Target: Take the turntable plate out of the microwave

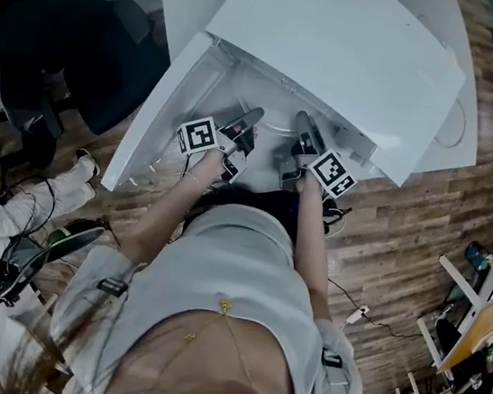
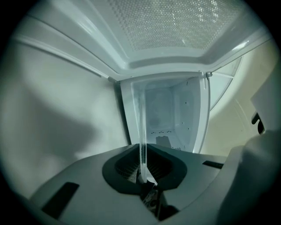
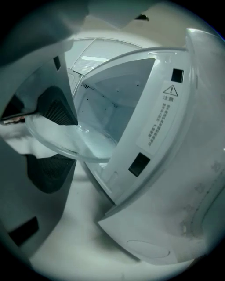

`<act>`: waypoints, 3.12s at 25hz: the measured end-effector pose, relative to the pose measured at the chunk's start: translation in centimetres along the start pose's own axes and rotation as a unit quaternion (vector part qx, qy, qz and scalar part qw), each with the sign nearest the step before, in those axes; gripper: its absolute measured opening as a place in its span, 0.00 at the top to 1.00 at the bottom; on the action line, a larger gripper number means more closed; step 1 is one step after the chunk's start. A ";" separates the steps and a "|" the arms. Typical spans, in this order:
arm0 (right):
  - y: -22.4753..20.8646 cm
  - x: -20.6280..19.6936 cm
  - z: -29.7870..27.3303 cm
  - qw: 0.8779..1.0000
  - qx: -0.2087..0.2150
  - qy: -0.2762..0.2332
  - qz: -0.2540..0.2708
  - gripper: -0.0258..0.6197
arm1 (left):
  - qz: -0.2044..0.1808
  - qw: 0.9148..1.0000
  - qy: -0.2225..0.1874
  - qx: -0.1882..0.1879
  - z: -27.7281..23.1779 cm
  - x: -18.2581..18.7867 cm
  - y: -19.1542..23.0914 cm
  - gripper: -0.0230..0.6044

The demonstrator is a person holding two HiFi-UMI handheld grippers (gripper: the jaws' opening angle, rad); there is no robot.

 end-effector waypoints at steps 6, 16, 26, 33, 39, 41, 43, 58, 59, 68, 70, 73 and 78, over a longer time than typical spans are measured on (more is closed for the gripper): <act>-0.4 0.8 -1.0 1.000 0.000 -0.010 -0.017 0.74 | 0.018 1.000 -0.001 -0.004 0.3 -0.6 0.4 0.88; -0.7 0.9 -0.6 0.999 0.018 -0.001 -0.049 0.83 | -0.003 1.000 -0.004 0.001 0.5 -0.4 1.6 0.86; -0.5 0.9 -0.4 0.999 0.024 0.009 -0.045 0.84 | -0.095 0.994 -0.024 0.039 -1.3 4.7 2.2 0.69; -0.6 0.8 -0.5 0.998 0.032 0.006 -0.052 0.84 | -0.074 0.996 -0.050 0.004 -3.5 6.0 1.5 0.69; -0.6 0.8 -0.5 0.998 0.038 -0.002 -0.057 0.84 | -0.055 0.996 -0.071 -0.002 -3.9 6.3 1.6 0.86; -0.7 0.7 -0.4 0.998 0.039 -0.004 -0.057 0.85 | -0.042 0.996 -0.079 -0.012 -3.7 6.1 1.6 0.87; -0.3 0.7 -0.3 0.998 0.049 -0.005 -0.042 0.85 | -0.038 0.996 -0.080 -0.014 -3.5 5.9 1.7 0.87; 0.1 0.1 0.8 0.997 0.065 -0.005 -0.028 0.84 | -0.043 0.994 -0.098 -0.018 -1.7 5.0 0.7 0.88; 0.1 0.0 0.9 0.997 0.065 -0.004 -0.027 0.84 | -0.042 0.994 -0.100 -0.019 -1.5 4.9 0.6 0.88; 2.7 -0.3 2.1 0.992 0.122 -0.004 0.009 0.84 | -0.049 0.992 -0.112 -0.028 0.1 4.3 -0.6 0.88; 2.2 -0.6 2.4 0.995 0.104 0.000 0.004 0.84 | -0.048 0.992 -0.116 -0.029 0.4 4.2 -0.9 0.88; 1.8 -1.0 3.0 0.996 0.087 0.004 0.005 0.84 | -0.052 0.991 -0.117 -0.032 0.8 3.8 -1.4 0.88; 2.5 -1.3 4.1 0.995 0.096 0.003 0.006 0.83 | -0.055 0.991 -0.116 -0.036 1.6 3.3 -2.7 0.88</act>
Point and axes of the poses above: the fingertips, and each gripper's own axes: z backward along the fingers, y to its left, x out of its top, the point moved 1 cm from there along z, backward along the fingers, and after that the axes turned 11 degrees about -x, right-handed, at the moved point
